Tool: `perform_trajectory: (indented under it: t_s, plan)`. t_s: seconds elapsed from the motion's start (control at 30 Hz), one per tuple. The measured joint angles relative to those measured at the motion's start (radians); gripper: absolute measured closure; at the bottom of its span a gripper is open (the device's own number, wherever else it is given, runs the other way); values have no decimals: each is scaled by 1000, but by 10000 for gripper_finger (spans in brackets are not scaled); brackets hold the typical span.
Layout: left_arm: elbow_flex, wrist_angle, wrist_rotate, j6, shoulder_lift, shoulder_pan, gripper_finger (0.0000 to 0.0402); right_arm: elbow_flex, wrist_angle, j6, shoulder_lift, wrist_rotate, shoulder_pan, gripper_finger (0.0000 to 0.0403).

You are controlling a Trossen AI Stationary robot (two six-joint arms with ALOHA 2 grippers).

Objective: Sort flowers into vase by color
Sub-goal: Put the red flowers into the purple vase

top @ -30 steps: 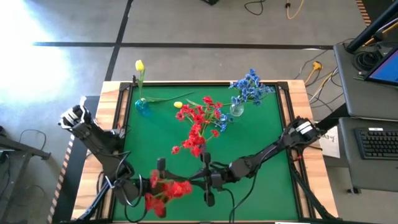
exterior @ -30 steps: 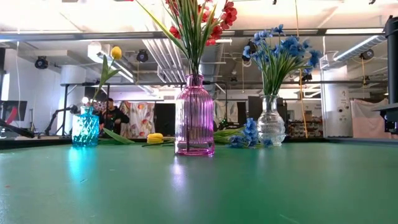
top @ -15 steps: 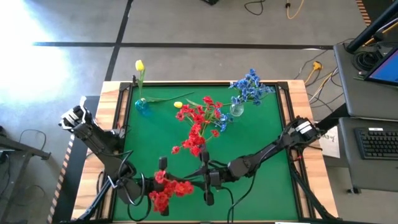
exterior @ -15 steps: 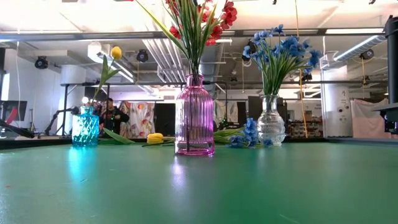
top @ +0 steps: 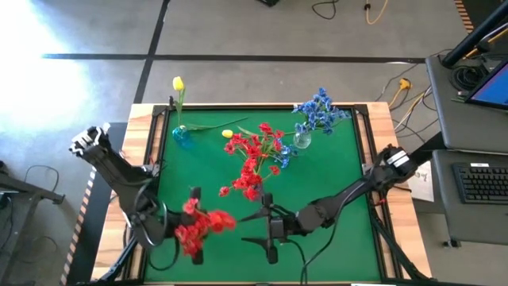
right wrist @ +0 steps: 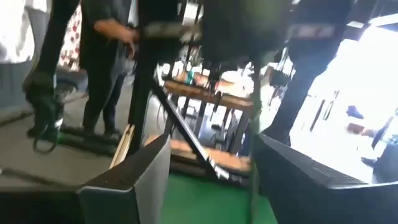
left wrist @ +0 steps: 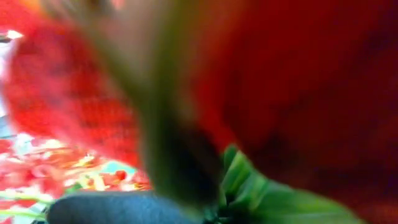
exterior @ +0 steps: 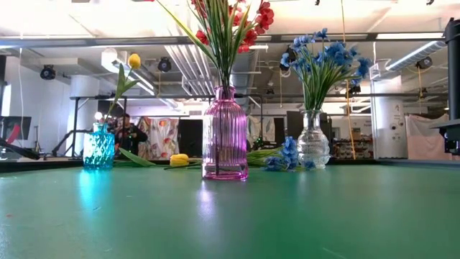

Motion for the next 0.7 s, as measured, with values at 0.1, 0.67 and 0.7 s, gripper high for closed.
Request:
perform_trajectory:
  t_s: [0.1,0.67,0.7]
  plan:
    - [0,-57,-9,-18,-75,0,400,1,-96,49,-43,1,8,167]
    - [-32,-499,-69,-56,-405,164,400,7,-565,204,-231,0,27,162]
    - [-38,-498,-50,-56,-412,190,400,6,-586,213,-240,0,29,163]
